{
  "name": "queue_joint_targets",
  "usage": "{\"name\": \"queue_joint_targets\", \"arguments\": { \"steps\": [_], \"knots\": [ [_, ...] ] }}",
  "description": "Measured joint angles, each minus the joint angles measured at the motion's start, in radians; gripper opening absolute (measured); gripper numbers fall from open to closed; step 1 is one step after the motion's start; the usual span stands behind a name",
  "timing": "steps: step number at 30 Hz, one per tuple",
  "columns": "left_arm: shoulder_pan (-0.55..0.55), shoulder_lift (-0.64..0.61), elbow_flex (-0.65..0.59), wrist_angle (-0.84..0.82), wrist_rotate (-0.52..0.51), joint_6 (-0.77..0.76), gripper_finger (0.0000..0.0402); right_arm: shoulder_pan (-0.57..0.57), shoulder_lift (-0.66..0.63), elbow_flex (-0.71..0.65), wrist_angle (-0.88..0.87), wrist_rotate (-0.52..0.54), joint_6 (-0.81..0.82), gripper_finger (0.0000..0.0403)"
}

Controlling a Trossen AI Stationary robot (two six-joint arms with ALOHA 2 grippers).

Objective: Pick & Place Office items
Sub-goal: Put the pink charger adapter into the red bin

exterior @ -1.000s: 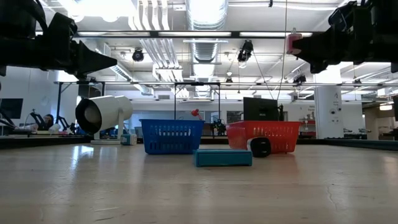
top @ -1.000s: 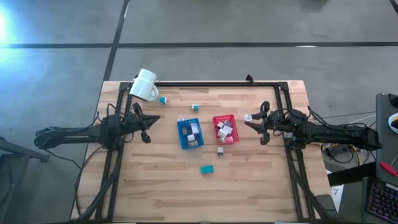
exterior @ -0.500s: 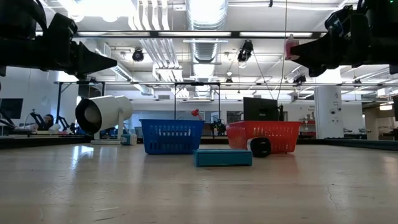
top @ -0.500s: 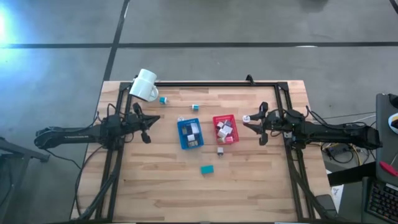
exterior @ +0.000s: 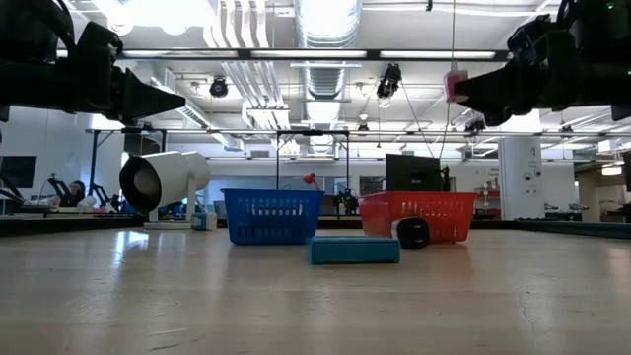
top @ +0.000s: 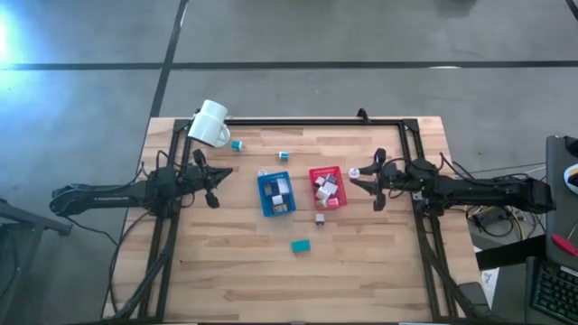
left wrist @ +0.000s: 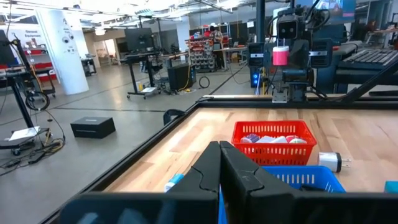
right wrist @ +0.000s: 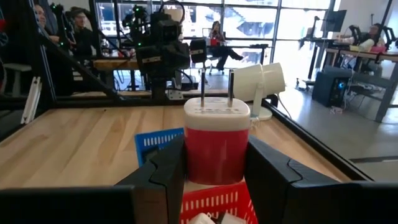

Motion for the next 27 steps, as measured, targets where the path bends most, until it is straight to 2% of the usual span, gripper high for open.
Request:
{"name": "queue_joint_targets", "arguments": {
  "steps": [14, 27],
  "knots": [
    [0.0, 0.0, 0.0, 0.0, -0.002, 0.004, 0.0005, 0.001, 0.096, 0.04, -0.002, 0.02, 0.039, 0.0127],
    [0.0, 0.0, -0.001, 0.0, -0.003, -0.004, 0.0005, 0.001, 0.446, 0.18, -0.055, 0.05, 0.05, 0.0127]
  ]
}}
